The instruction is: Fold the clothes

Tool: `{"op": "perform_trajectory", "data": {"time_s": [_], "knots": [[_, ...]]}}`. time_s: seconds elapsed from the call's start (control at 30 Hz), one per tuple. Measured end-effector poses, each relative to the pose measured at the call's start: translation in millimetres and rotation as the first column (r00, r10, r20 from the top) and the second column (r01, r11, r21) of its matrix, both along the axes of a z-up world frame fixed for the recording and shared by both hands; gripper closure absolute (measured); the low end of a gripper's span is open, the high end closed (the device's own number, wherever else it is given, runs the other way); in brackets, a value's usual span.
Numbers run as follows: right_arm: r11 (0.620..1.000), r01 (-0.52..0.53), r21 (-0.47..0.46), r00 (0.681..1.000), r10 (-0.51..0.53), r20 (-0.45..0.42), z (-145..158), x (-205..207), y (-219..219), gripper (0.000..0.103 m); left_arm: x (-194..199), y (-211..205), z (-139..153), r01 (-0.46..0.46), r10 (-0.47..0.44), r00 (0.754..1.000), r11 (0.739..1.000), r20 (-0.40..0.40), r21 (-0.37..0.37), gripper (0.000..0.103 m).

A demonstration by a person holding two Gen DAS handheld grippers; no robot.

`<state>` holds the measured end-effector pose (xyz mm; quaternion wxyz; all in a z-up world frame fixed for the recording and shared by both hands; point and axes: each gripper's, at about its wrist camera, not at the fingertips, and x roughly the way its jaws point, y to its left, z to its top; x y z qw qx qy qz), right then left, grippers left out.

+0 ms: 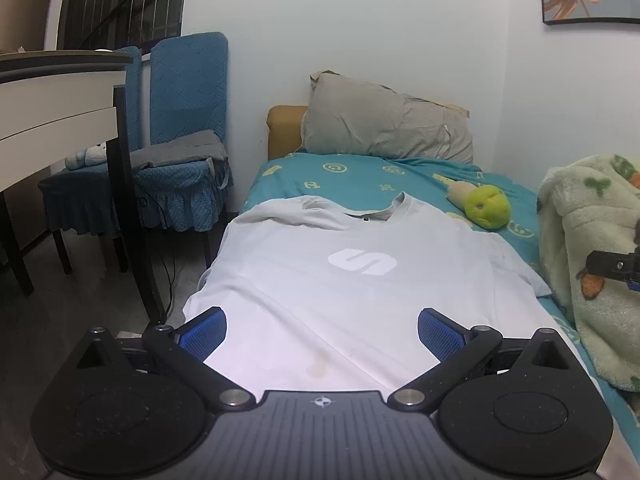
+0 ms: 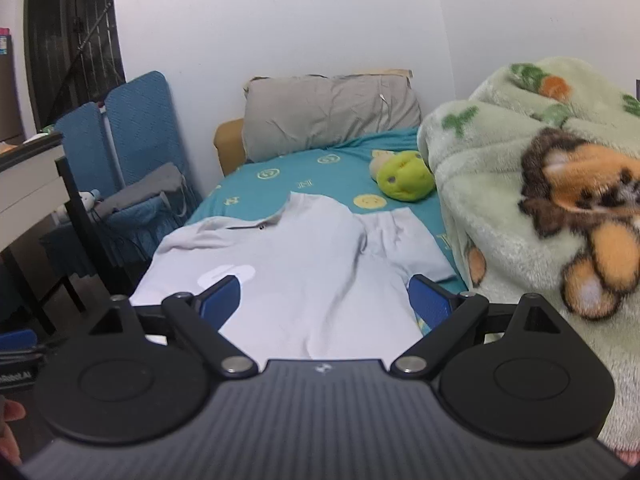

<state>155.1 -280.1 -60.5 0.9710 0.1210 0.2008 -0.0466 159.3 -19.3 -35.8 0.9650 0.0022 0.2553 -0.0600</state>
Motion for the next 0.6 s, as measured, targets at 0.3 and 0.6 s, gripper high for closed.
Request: {"op": "perform_trajectory", "data": {"time_s": [0.3,0.6], "knots": [[0.998,-0.024,-0.049,0.999,0.026,0.021,4.3,0.2,8.6,0.071,7.5,3.4,-2.2,-0.002,0.001,1.000,1.000,-0.020,-0.019,0.000],[0.996,-0.008,0.094,1.000,0.006,0.029,0.6,11.7,-7.2,0.092,9.4,6.9,-1.1,-0.016,0.015,1.000,0.999,-0.024,-0.039,0.000]]}}
